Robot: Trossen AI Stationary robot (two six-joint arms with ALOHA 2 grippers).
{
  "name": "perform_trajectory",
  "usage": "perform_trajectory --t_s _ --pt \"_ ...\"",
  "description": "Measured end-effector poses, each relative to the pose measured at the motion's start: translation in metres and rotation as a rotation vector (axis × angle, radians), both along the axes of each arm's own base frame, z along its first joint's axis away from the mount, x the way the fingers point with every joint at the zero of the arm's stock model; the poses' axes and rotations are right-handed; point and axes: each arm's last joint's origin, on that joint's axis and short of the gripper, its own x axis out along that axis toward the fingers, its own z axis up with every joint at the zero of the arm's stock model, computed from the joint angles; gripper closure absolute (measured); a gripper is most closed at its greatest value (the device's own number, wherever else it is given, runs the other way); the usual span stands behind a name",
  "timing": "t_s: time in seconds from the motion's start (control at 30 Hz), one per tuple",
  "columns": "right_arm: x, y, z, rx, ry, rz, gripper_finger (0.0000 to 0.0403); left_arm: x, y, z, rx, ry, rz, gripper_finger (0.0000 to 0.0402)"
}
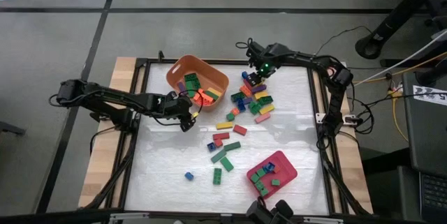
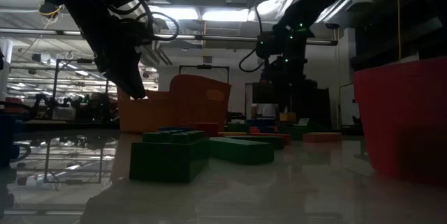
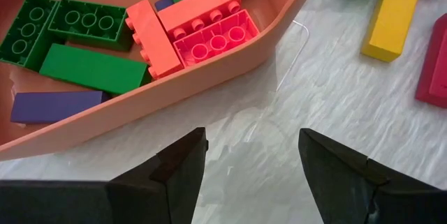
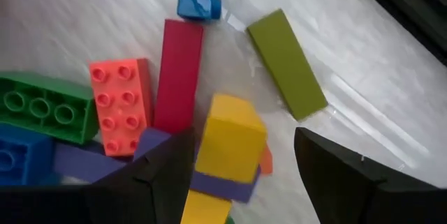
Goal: Sort blocks by size
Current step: Put the large yellow block into the orange bin
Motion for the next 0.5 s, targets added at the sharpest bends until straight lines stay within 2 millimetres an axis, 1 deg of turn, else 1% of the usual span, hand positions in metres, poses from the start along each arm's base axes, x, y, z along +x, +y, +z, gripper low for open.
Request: perform_trajectory --t_s 0.33,0.4,0.5 --pt "-0.006 0.004 -0.023 0.008 0.010 0.000 0.0163 0.000 0.000 0.000 0.000 0.000 0.000 0.0185" --pt "-0.005 0.004 -0.024 0.001 0.001 0.000 0.0176 0.000 0.000 0.000 0.000 0.000 0.000 0.0185" --pt "-0.002 0.002 -0.024 -0.023 -0.028 0.006 0.0212 0.000 0.000 0.000 0.000 0.000 0.000 0.0185"
